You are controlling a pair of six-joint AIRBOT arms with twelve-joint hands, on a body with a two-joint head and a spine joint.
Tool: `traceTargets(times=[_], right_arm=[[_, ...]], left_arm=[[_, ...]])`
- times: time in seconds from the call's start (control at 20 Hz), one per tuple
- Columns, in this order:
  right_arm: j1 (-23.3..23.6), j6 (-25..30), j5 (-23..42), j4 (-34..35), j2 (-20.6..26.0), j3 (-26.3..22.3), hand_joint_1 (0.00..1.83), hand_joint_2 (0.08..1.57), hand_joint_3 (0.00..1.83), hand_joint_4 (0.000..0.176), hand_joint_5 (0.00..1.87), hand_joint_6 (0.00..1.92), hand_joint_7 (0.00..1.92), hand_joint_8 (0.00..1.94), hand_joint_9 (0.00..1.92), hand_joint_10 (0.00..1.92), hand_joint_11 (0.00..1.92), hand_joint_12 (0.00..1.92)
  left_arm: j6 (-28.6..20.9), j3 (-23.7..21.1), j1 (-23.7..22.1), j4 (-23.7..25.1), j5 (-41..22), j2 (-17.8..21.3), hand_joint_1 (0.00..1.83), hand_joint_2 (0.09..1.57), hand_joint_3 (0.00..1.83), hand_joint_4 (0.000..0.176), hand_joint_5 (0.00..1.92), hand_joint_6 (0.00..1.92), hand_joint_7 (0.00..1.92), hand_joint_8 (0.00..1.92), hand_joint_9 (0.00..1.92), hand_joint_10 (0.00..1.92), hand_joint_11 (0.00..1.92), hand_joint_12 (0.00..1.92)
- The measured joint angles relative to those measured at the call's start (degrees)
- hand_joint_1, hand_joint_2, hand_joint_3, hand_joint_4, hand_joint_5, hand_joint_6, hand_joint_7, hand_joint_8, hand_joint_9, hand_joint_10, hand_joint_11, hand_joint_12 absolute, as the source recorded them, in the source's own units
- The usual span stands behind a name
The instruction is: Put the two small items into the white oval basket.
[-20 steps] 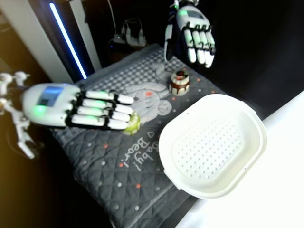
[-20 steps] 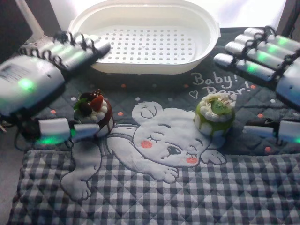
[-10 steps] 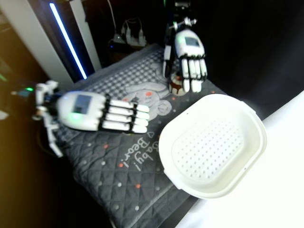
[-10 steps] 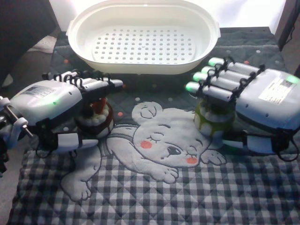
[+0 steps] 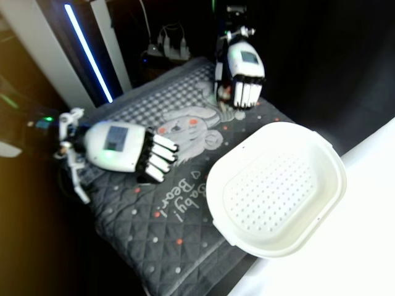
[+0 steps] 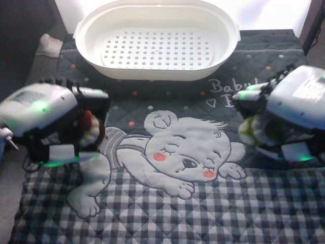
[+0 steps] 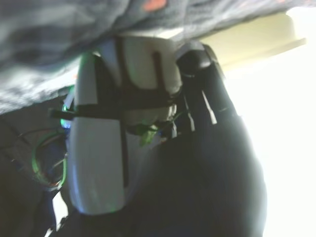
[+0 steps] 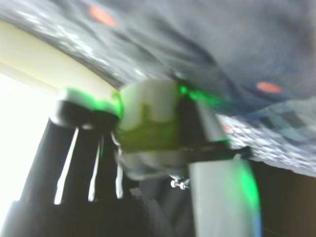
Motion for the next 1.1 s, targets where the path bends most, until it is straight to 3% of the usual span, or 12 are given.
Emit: traceTargets(times=[0.15,0.25,0.35,0.4,0.5,0.6,0.65,0.7,0.75,0.85,0.95,1.1], right_arm=[[4.63,0.13,1.57,-0.44,2.01,0.0,1.38,1.15,0.15,0.0,0.68,1.92,0.88,1.94,1.02,1.92,1.13,1.92],[9.49,-1.31,1.4,-0.48,1.77,1.46,1.13,0.94,0.88,0.0,0.6,1.77,0.74,1.93,1.04,1.92,1.14,1.92],[13.44,-2.32,-1.11,0.42,-1.05,4.9,1.39,1.07,0.32,0.0,0.69,1.88,1.03,1.94,1.25,1.92,1.37,1.92],[14.99,-2.29,-3.3,1.01,-2.71,6.56,1.45,1.12,0.15,0.0,0.71,1.91,1.06,1.94,1.28,1.92,1.38,1.92],[19.37,-2.34,-10.93,0.7,-6.12,10.88,1.48,1.18,0.06,0.0,0.83,1.92,1.11,1.94,1.33,1.92,1.44,1.92],[23.5,-2.34,-13.57,0.9,-10.19,15.61,1.08,1.3,0.05,0.0,0.61,1.62,1.16,1.94,1.4,1.92,1.49,1.92],[24.22,-2.4,-13.57,1.7,-11.8,17.51,1.42,1.22,0.01,0.0,0.81,1.86,1.27,1.94,1.48,1.92,1.56,1.92],[24.5,-2.4,-13.6,2.69,-13.4,19.3,1.5,1.21,0.0,0.0,0.96,1.91,1.31,1.94,1.51,1.92,1.59,1.92],[24.48,-2.43,-14.75,3.13,-14.8,20.63,1.56,1.18,0.0,0.0,1.09,1.92,1.3,1.94,1.5,1.92,1.58,1.92],[24.39,-2.4,-17.66,3.82,-17.16,22.58,1.55,1.19,0.0,0.0,0.91,1.92,1.1,1.94,1.31,1.92,1.4,1.92],[24.39,-2.38,-18.53,4.17,-17.59,22.86,1.12,1.33,0.07,0.0,0.5,1.81,0.67,1.81,0.94,1.92,1.02,1.92],[24.41,-2.4,-18.25,4.48,-17.84,23.32,0.93,1.23,0.0,0.0,0.16,1.15,0.29,1.12,0.37,1.53,0.39,1.89]], left_arm=[[0.02,-0.87,-1.84,0.37,-5.7,1.97,1.05,1.36,0.07,0.004,0.54,1.67,0.52,1.83,0.66,1.92,0.74,1.92],[0.31,0.83,-6.75,1.05,-6.56,1.51,1.24,1.31,0.05,0.0,0.5,1.87,0.58,1.71,0.62,1.92,0.6,1.92],[3.17,5.88,-14.14,-2.12,-3.39,-2.27,1.3,1.29,0.04,0.0,0.47,1.92,0.61,1.66,0.76,1.92,0.82,1.92],[3.61,8.41,-16.94,-3.34,-0.52,-4.15,1.3,1.29,0.03,0.0,0.48,1.92,0.62,1.65,0.68,1.92,0.64,1.92],[3.91,14.78,-23.45,-4.15,9.25,-9.01,1.44,1.3,0.06,0.0,0.45,1.92,0.5,1.76,0.53,1.84,0.63,1.92],[3.76,19.82,-26.62,-4.83,13.9,-13.27,1.29,1.31,0.05,0.044,0.48,1.92,0.56,1.73,0.68,1.92,0.79,1.92],[3.85,22.14,-27.67,-5.25,16.11,-15.23,1.43,1.14,0.4,0.073,0.53,1.92,0.53,1.78,0.6,1.87,0.81,1.92],[3.74,25.2,-28.81,-5.7,18.29,-17.44,1.46,1.05,0.57,0.061,0.54,1.92,0.52,1.83,0.58,1.89,0.8,1.92],[3.8,27.39,-29.64,-6.4,20.13,-19.15,1.47,0.99,0.7,0.0,0.57,1.92,0.55,1.84,0.6,1.91,0.79,1.92],[3.87,31.06,-30.27,-7.23,23.19,-21.51,1.47,1.02,0.63,0.0,0.53,1.92,0.53,1.81,0.59,1.9,0.75,1.92],[3.89,32.74,-30.25,-8.2,26.25,-23.3,1.12,1.32,0.07,0.0,0.49,1.64,0.61,1.63,0.48,1.64,0.48,1.91],[3.85,33.44,-30.05,-8.9,28.68,-24.2,0.97,1.19,0.0,0.046,0.26,0.42,0.3,0.38,0.16,0.87,0.01,1.64]])
